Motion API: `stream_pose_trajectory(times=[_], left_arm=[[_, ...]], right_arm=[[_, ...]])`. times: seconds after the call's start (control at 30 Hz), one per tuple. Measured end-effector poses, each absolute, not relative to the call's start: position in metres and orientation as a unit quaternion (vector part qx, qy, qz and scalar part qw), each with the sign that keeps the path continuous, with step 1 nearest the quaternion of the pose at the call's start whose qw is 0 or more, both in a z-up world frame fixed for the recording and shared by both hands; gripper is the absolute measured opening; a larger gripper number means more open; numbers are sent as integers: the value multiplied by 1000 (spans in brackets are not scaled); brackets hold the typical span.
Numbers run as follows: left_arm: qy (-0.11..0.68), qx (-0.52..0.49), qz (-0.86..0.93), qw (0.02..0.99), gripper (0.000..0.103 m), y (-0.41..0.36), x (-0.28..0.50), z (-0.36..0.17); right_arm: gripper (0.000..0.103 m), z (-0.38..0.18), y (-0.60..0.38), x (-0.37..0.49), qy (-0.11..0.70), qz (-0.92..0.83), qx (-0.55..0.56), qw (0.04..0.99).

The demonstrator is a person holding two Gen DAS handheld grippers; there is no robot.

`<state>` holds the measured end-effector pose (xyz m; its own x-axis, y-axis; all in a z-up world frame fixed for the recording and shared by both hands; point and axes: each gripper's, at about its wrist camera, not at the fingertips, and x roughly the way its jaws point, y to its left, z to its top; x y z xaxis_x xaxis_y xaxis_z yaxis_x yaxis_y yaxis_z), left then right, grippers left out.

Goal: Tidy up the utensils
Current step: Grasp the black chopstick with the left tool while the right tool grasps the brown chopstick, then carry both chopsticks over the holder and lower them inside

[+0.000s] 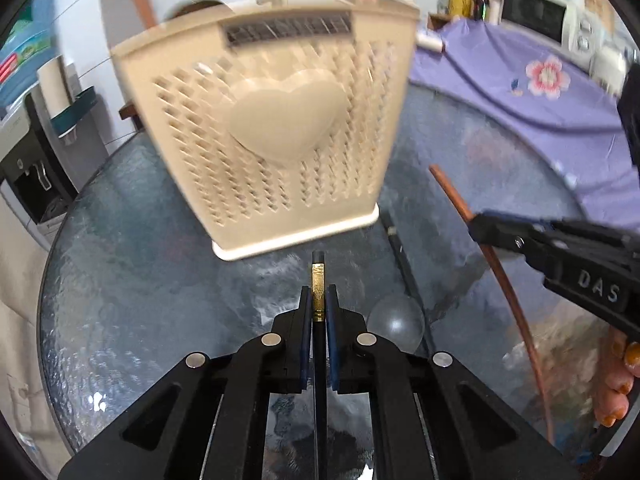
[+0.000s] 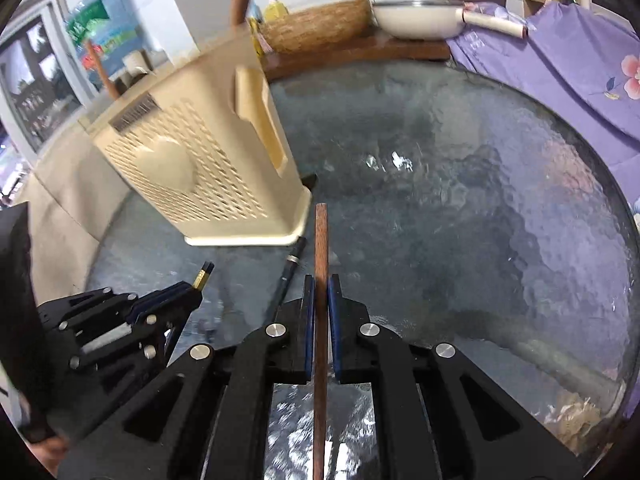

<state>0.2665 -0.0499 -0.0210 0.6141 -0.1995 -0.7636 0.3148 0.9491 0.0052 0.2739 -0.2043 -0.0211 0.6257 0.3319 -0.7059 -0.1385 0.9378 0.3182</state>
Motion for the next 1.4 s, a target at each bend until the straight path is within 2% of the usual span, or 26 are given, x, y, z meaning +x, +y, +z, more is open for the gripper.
stream_pose_trajectory(times=[0.37, 0.53, 1.03, 1.4], left_arm=[[311, 24, -164, 936, 7, -8, 218, 73], [295, 12, -168, 941, 7, -3, 209, 87], [251, 28, -164, 953, 7, 0, 194, 122], [220, 40, -163, 961, 7, -7, 207, 174]], right_arm=[[8, 56, -218, 217, 313, 211, 121, 918], [7, 90, -220, 196, 268, 227, 109, 930], [7, 141, -210, 197, 236, 236, 74, 940], [7, 184, -197, 221, 229, 230, 47, 945]])
